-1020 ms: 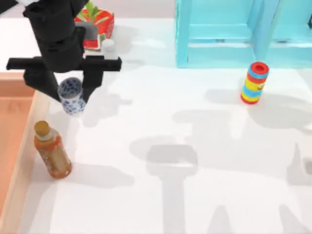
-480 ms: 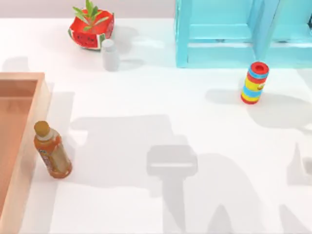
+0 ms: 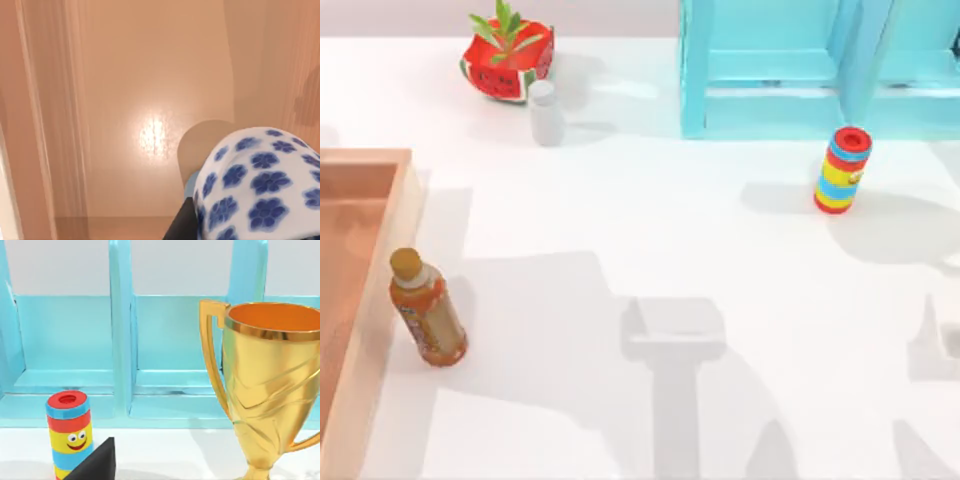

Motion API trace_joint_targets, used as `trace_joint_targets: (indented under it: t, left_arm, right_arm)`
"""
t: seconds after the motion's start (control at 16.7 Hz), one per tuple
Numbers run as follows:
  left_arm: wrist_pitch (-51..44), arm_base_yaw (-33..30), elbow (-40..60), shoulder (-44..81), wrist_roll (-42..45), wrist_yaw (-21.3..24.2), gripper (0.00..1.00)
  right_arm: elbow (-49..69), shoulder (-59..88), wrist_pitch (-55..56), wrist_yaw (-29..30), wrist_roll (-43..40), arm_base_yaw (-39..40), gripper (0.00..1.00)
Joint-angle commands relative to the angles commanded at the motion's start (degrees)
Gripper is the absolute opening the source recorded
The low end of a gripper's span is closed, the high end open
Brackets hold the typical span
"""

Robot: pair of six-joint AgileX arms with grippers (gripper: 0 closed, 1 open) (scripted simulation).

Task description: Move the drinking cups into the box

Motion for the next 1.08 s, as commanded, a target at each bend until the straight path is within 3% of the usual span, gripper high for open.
trace_joint_targets:
  t: [0.24, 0.6, 0.9, 1.08]
  left_arm:
    - [2.38, -0.14, -2.06, 0.05, 0.06, -0.08, 0.00]
    - [13.42, 0.11, -12.99, 0.23, 0.16, -0.02, 0.00]
    - [14.65, 0.24, -14.20, 0.45, 0.25, 0.00, 0.00]
    - [14.65, 0.24, -14.20, 0.45, 0.25, 0.00, 0.23]
  right_arm:
    - [0.00, 0.00, 0.00, 0.00, 0.00, 0.00, 1.00]
    - [0.00, 0.00, 0.00, 0.00, 0.00, 0.00, 1.00]
    - [0.00, 0.00, 0.00, 0.00, 0.00, 0.00, 1.00]
    - [0.00, 0.00, 0.00, 0.00, 0.00, 0.00, 1.00]
